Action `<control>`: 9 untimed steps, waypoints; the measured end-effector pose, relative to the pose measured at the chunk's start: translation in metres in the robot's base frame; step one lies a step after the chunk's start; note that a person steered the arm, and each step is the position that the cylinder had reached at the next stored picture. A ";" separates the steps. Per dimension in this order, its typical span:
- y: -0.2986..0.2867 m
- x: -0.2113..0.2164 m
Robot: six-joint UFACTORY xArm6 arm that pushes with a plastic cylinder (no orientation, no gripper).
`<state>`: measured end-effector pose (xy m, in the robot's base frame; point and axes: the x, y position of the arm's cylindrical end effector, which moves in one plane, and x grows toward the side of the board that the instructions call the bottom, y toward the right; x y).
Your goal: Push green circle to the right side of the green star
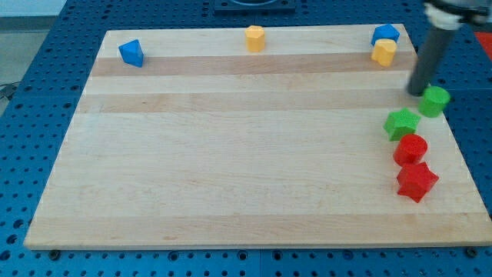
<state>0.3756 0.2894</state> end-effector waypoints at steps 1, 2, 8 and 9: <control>0.004 -0.002; 0.004 -0.061; -0.011 0.048; -0.033 0.048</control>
<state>0.4231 0.2566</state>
